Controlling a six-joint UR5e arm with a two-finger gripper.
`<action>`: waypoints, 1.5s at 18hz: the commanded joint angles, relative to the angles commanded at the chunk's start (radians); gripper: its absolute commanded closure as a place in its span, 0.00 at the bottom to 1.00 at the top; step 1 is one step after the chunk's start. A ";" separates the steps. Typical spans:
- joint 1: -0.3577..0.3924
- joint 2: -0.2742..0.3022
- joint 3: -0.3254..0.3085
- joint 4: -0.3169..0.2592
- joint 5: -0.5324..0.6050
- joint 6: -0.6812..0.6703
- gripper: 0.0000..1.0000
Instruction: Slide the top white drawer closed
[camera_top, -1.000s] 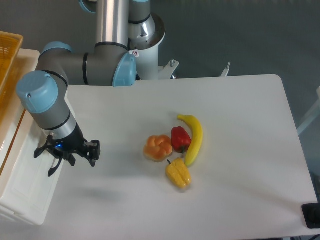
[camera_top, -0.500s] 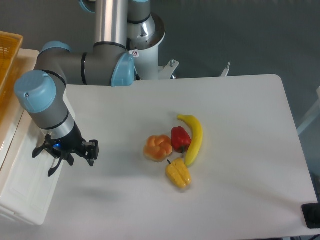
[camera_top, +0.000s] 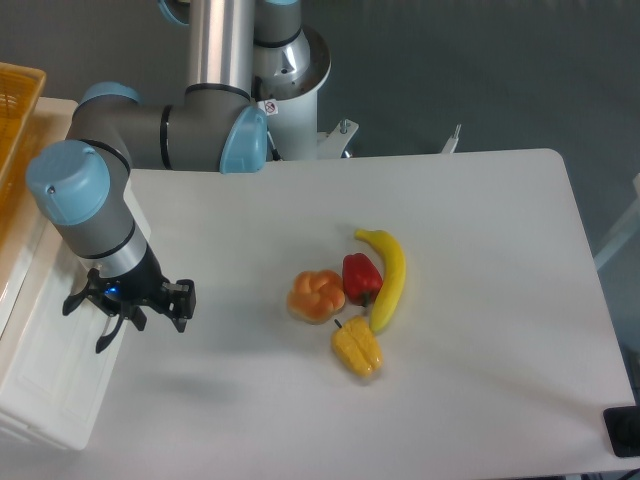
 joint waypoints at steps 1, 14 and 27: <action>-0.002 0.000 0.000 0.000 0.000 0.000 0.36; 0.135 0.014 0.024 0.002 0.012 0.014 0.36; 0.567 0.034 0.078 0.005 0.023 0.161 0.36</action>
